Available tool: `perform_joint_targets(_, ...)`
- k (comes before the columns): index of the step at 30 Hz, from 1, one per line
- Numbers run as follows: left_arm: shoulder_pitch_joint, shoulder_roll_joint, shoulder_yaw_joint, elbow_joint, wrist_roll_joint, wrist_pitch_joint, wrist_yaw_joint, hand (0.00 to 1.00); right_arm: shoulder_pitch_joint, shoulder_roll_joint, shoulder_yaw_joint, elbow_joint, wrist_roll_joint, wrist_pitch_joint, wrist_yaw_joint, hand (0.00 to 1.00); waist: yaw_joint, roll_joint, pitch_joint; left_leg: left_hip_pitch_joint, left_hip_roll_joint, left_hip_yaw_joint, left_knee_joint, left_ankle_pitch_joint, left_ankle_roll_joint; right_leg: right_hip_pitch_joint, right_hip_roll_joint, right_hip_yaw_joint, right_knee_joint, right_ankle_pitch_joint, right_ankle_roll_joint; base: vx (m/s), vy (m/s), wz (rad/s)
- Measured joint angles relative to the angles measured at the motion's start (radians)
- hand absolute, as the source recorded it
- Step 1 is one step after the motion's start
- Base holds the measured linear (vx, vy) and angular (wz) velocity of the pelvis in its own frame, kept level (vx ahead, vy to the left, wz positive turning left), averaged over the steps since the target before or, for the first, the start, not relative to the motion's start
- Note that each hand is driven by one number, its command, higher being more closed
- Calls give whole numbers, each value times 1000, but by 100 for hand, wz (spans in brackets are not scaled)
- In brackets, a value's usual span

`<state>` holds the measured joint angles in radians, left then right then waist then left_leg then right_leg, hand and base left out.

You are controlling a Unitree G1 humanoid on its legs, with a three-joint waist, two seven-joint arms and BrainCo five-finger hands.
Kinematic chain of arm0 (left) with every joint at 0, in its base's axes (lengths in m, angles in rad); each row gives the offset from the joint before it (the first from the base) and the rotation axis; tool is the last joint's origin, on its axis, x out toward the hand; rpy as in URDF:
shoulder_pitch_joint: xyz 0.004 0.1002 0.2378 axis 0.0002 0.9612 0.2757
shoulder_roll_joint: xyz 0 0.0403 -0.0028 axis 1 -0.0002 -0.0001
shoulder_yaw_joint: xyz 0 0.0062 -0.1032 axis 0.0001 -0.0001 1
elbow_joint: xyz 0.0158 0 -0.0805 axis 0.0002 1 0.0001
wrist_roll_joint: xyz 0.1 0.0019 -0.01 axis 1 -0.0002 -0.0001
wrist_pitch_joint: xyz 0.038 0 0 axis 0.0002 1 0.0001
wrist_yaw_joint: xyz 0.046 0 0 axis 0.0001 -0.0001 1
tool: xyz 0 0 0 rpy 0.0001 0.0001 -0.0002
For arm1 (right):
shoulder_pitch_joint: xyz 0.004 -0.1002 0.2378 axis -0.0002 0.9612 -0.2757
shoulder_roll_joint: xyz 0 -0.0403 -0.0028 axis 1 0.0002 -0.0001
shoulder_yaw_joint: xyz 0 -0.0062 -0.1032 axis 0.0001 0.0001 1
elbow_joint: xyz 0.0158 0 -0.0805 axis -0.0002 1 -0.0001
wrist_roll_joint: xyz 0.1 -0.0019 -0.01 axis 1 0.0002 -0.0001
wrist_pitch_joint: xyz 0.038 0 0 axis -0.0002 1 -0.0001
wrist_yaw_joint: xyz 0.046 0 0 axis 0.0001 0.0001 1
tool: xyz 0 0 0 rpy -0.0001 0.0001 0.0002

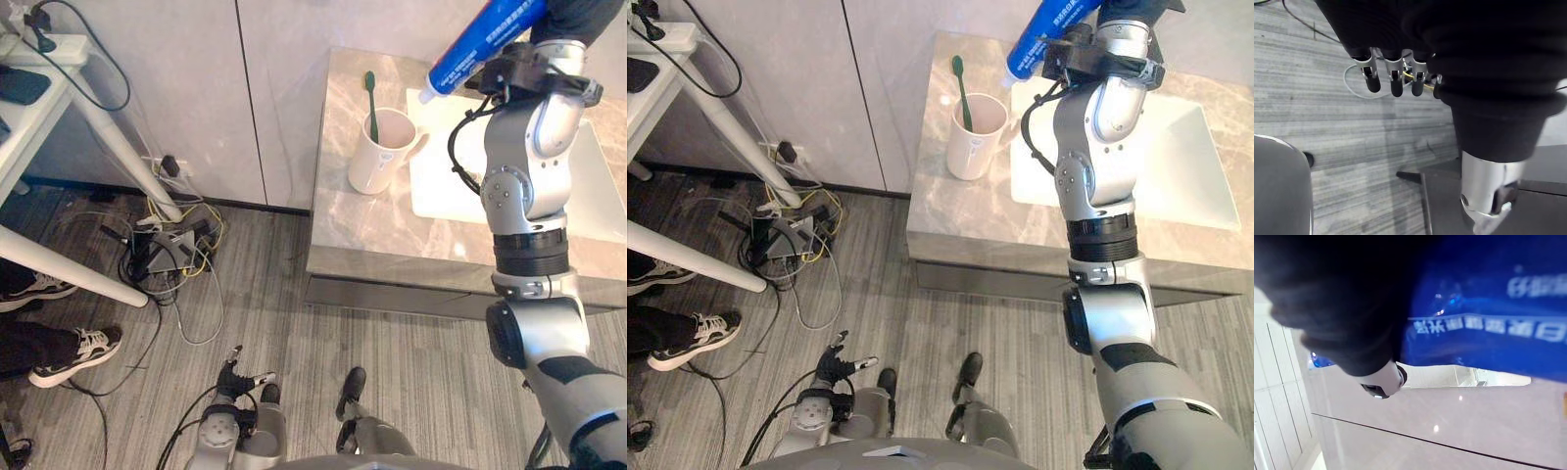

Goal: Organize washtable

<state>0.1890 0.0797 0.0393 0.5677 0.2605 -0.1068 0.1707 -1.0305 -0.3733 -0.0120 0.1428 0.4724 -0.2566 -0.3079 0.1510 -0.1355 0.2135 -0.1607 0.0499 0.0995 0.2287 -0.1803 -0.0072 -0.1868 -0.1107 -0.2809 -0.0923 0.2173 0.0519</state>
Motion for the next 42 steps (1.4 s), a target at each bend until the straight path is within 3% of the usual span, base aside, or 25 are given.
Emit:
perform_joint_targets(7,-23,2,0,0,0,-5,5,0,-21,-1,9,18,-50,23,4,100,2,4,39,-4,2,-2,3,0,0,-2,2,-1,0,0,0,0,0,0)
perform_joint_targets(22,-24,2,-1,5,0,-5,9,0,35,0,50,64,-73,49,36,100,4,4,40,-6,0,-5,4,0,0,-7,1,0,0,0,-1,0,0,0)
perform_joint_targets(42,-25,0,-2,-3,0,-5,9,0,129,70,96,53,-103,71,79,100,11,4,45,-10,0,2,7,-4,-5,-13,2,9,0,-3,-5,-2,-1,-1)
